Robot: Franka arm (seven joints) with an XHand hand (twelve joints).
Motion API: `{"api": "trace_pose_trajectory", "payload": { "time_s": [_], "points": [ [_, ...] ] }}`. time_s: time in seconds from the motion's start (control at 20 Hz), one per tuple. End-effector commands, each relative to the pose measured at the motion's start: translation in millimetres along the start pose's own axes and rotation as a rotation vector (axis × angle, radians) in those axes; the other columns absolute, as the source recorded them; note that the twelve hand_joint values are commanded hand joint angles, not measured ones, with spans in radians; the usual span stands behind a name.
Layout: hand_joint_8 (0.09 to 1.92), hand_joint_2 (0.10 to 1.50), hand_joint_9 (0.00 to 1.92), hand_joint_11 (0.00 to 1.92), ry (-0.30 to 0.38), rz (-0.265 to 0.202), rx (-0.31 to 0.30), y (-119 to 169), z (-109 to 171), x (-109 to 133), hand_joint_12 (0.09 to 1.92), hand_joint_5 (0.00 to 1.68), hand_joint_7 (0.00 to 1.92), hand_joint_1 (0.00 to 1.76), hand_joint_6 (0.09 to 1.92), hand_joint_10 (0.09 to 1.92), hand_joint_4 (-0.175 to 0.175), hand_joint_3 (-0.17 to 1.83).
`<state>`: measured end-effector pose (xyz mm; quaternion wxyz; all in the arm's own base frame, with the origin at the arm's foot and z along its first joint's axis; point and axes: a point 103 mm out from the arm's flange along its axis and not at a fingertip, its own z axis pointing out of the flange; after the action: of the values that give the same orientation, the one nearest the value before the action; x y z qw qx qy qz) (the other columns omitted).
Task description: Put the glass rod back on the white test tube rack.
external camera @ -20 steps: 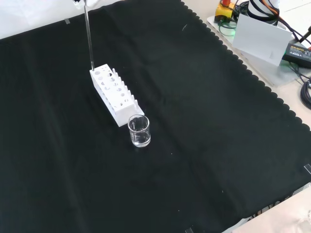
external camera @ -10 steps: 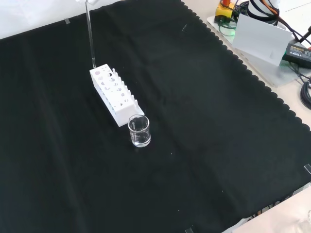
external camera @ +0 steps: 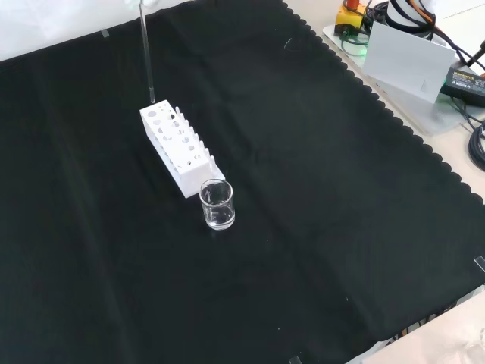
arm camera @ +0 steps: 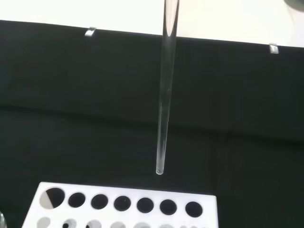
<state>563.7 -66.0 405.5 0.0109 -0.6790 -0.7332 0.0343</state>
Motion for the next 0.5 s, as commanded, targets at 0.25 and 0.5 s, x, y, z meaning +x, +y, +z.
{"api": "trace_pose_trajectory", "payload": {
  "time_s": [0.25,0.5],
  "points": [
    [0.72,1.15,1.75,1.70,0.024,-0.021,0.010,-8,11,-8,0.92,1.09,1.56,1.18,0.88,0.56,-0.175,-0.17],
    [0.72,1.15,1.75,1.70,0.026,-0.021,0.024,-6,21,-10,0.92,1.09,1.56,1.18,0.88,0.56,-0.175,-0.17]
  ]
}}
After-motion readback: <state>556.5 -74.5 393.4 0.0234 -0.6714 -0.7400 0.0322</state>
